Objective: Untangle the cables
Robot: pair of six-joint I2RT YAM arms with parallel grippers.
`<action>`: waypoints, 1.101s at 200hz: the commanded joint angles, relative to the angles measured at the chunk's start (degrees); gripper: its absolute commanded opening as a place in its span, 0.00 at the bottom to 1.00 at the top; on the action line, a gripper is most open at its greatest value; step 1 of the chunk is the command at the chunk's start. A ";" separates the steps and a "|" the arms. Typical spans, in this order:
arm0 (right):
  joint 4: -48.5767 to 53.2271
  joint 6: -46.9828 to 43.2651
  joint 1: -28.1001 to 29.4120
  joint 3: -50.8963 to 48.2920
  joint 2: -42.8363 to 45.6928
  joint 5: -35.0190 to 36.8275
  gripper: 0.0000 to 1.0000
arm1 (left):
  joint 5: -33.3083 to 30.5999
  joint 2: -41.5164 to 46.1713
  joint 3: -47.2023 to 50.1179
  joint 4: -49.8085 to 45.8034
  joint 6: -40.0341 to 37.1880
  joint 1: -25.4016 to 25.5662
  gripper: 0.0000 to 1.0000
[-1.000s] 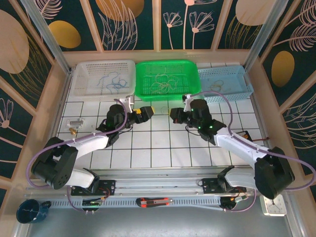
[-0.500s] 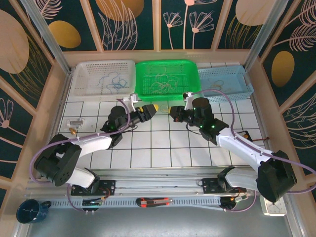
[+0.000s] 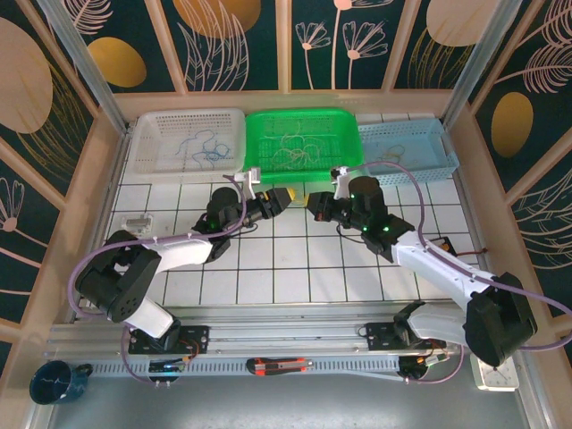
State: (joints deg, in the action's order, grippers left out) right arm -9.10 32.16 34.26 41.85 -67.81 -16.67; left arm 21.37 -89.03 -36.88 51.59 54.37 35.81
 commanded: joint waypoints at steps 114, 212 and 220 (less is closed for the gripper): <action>-18.08 21.64 -11.83 0.36 2.95 -25.63 0.00 | 5.54 2.26 2.60 9.90 -10.75 0.35 0.58; -25.85 28.15 -8.13 -1.50 1.22 -25.35 0.00 | 9.53 1.89 0.04 14.32 -8.96 0.33 0.54; -25.89 28.12 -7.82 -1.54 0.94 -25.13 0.00 | 9.66 1.90 0.01 14.67 -8.84 0.33 0.54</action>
State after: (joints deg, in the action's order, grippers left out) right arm -31.57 59.31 25.36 40.40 -66.06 -41.50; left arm 28.77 -86.87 -35.29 61.56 45.23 35.81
